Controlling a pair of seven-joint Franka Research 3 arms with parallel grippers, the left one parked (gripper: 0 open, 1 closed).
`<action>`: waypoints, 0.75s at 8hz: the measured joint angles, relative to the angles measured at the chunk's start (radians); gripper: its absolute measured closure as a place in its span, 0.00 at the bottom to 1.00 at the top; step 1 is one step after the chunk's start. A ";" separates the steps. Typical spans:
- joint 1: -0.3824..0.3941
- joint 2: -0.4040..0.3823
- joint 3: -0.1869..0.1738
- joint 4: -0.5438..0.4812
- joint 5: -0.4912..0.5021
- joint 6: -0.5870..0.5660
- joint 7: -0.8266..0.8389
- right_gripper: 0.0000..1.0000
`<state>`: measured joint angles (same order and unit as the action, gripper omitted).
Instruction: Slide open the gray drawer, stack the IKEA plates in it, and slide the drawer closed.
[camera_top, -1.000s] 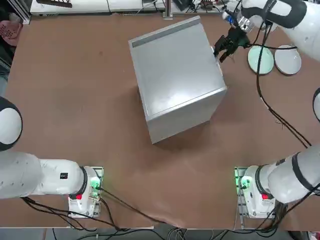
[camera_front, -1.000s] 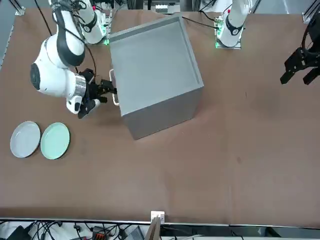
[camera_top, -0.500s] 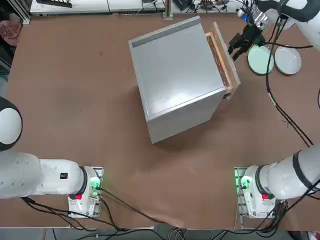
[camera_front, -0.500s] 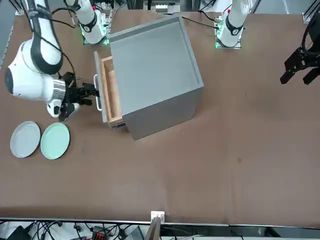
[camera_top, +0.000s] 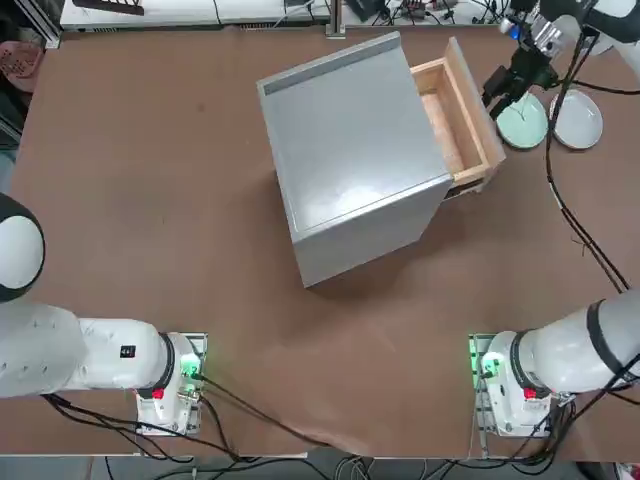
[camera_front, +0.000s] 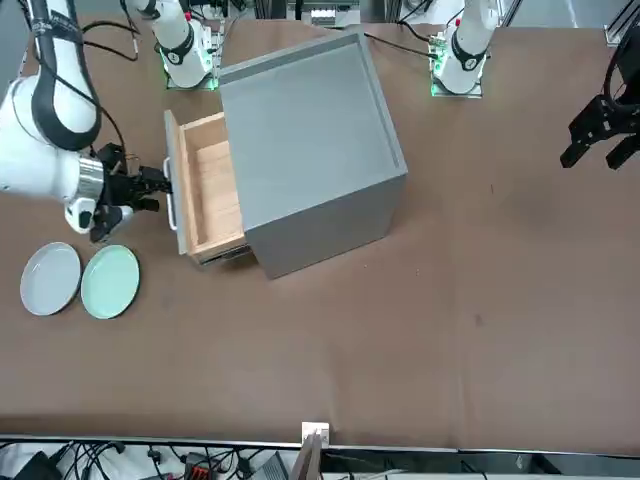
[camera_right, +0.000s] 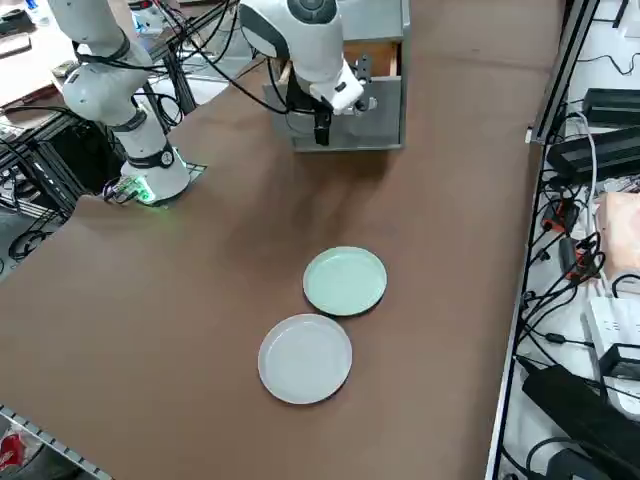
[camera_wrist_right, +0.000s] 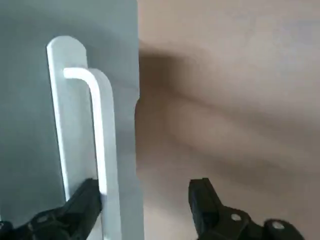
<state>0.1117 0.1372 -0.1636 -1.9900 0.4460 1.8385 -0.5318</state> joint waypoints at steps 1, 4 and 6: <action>-0.025 -0.003 0.000 0.000 -0.021 0.000 -0.018 0.00; -0.095 -0.002 0.007 0.000 -0.025 -0.012 -0.098 0.00; -0.102 -0.003 0.012 0.002 -0.029 -0.015 -0.099 0.00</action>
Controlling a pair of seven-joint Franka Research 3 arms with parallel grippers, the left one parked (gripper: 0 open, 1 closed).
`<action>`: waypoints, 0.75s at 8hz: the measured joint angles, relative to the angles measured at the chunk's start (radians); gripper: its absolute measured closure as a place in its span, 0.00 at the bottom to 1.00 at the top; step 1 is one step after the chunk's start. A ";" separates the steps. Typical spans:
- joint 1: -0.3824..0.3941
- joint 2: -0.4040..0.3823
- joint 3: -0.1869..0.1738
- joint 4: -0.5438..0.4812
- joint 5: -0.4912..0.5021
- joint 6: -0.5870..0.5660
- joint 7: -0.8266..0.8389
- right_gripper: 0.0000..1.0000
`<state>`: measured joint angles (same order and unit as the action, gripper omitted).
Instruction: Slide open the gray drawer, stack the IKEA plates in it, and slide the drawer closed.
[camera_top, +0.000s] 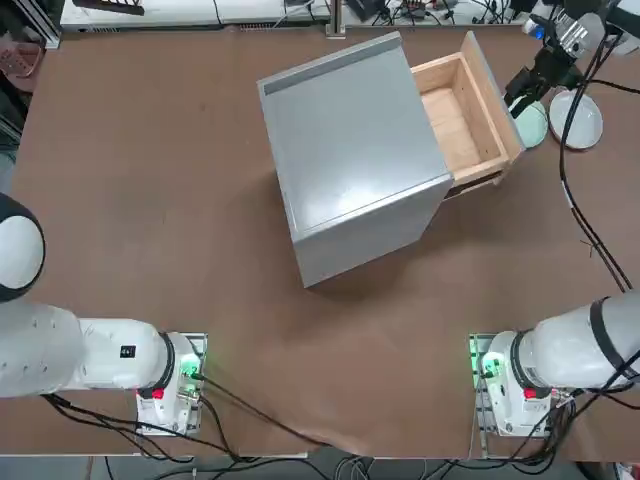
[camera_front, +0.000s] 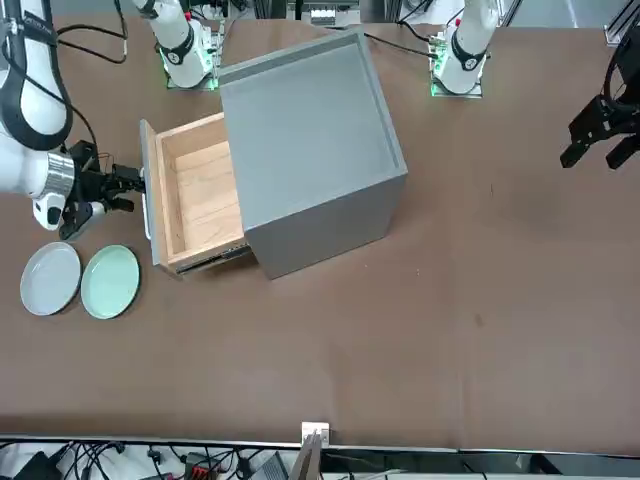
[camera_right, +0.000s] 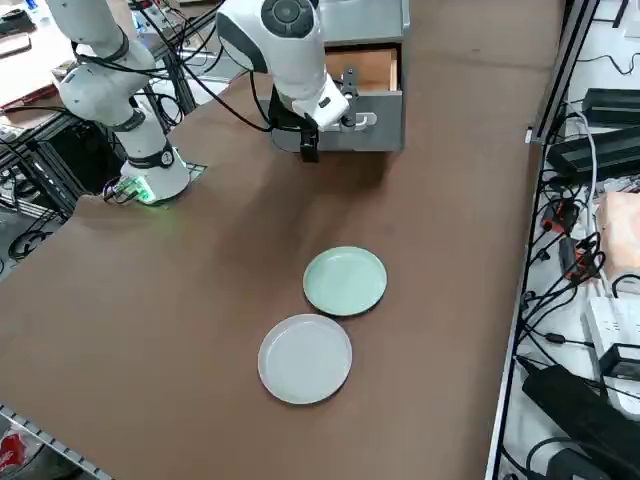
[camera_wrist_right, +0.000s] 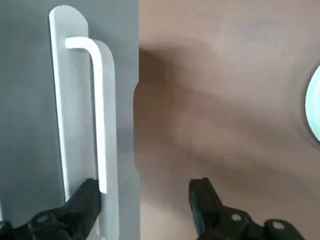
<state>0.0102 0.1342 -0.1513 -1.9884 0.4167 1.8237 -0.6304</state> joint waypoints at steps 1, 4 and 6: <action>-0.005 0.000 0.004 0.006 0.000 -0.004 0.000 0.00; -0.052 0.007 -0.006 0.129 -0.053 -0.050 -0.002 0.00; -0.099 0.020 -0.015 0.217 -0.053 -0.073 -0.002 0.00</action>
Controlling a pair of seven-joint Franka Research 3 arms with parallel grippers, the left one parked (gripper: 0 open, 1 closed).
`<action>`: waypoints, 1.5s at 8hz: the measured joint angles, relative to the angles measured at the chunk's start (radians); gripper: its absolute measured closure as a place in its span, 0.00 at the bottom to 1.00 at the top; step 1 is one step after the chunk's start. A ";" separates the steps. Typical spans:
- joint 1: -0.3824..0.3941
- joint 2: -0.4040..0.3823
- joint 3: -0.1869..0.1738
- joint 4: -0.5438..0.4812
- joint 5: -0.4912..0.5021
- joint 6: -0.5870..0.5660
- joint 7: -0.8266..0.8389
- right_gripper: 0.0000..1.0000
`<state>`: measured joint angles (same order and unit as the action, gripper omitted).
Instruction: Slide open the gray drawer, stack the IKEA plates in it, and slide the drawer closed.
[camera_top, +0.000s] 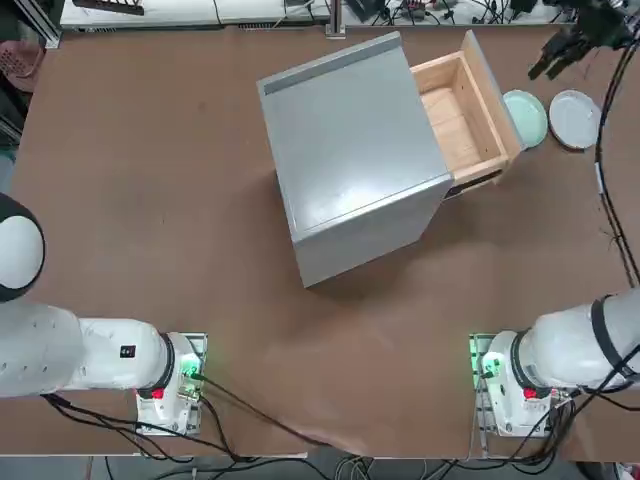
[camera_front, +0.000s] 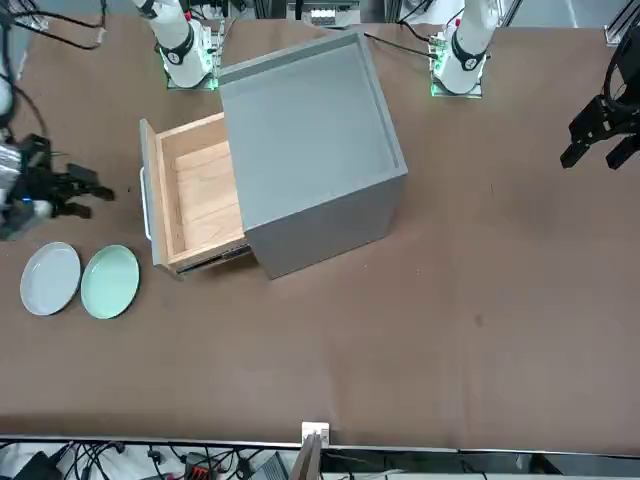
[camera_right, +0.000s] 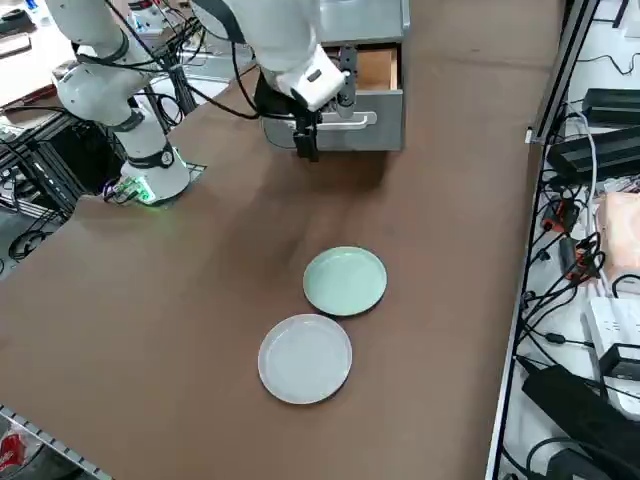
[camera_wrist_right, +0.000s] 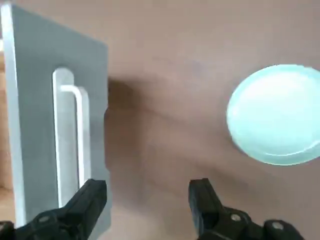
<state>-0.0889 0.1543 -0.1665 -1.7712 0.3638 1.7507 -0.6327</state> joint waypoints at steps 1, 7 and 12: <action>-0.004 0.016 0.000 0.020 -0.001 0.000 0.007 0.00; -0.076 0.230 -0.004 0.028 -0.039 0.266 0.407 0.07; -0.075 0.247 -0.008 -0.131 -0.134 0.493 0.878 0.11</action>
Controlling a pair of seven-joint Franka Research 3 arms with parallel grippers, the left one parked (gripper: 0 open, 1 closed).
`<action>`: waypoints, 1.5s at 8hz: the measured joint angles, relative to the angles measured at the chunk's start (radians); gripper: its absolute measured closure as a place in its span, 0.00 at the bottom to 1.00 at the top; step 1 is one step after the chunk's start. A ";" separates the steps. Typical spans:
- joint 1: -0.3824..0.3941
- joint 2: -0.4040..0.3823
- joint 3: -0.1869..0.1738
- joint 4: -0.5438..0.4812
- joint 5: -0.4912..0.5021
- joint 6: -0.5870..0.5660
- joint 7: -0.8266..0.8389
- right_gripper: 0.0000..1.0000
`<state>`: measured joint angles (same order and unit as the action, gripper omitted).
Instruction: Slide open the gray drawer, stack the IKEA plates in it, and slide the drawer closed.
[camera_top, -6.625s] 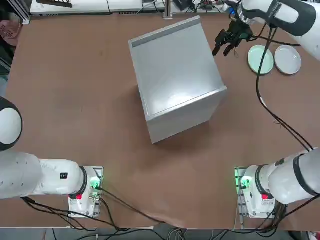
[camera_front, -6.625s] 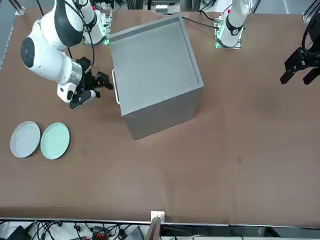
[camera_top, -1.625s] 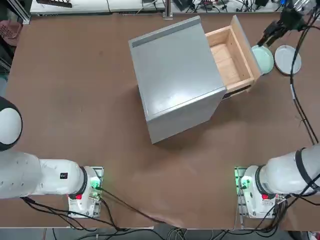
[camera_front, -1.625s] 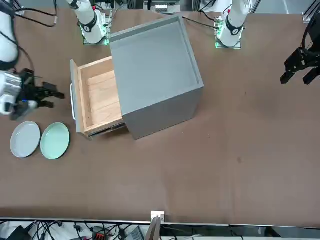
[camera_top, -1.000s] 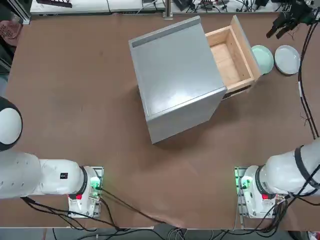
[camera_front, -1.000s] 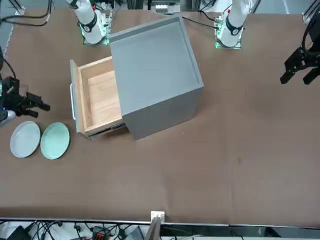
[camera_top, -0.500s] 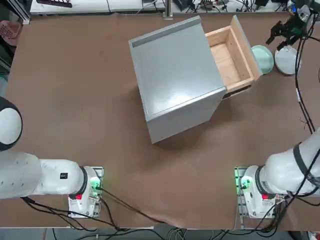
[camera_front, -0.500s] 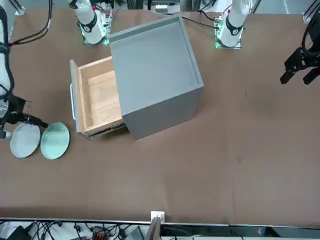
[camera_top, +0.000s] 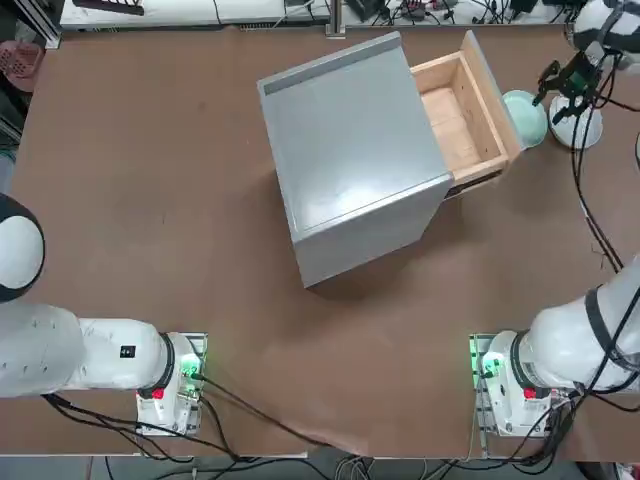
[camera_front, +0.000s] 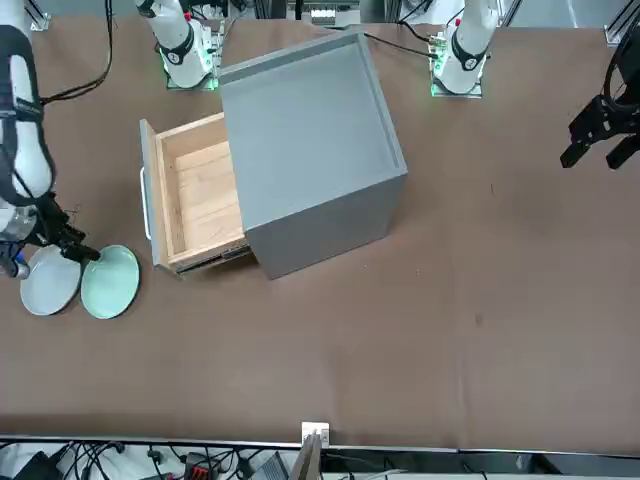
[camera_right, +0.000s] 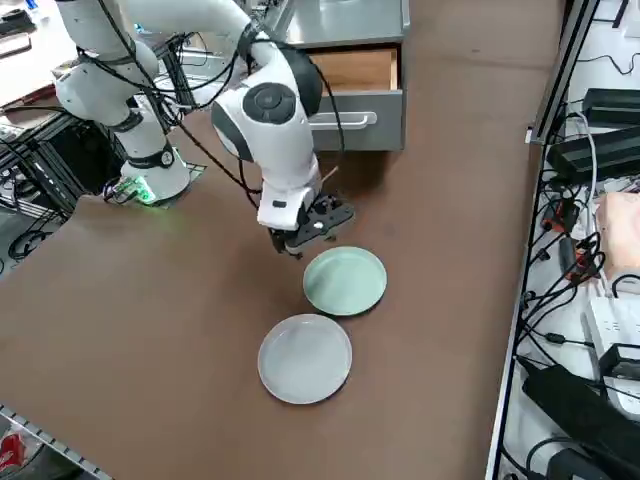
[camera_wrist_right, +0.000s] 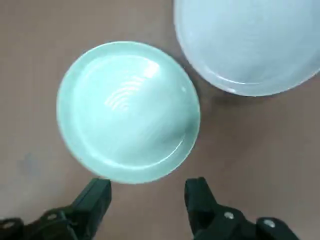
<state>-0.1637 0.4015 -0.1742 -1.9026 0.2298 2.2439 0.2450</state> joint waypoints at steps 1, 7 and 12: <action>-0.001 0.004 -0.002 -0.045 0.000 0.078 0.011 0.17; -0.029 0.133 -0.012 -0.077 0.000 0.283 0.012 0.24; -0.043 0.147 -0.012 -0.076 0.000 0.287 0.012 0.58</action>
<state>-0.2065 0.5485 -0.1862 -1.9786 0.2293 2.5311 0.2571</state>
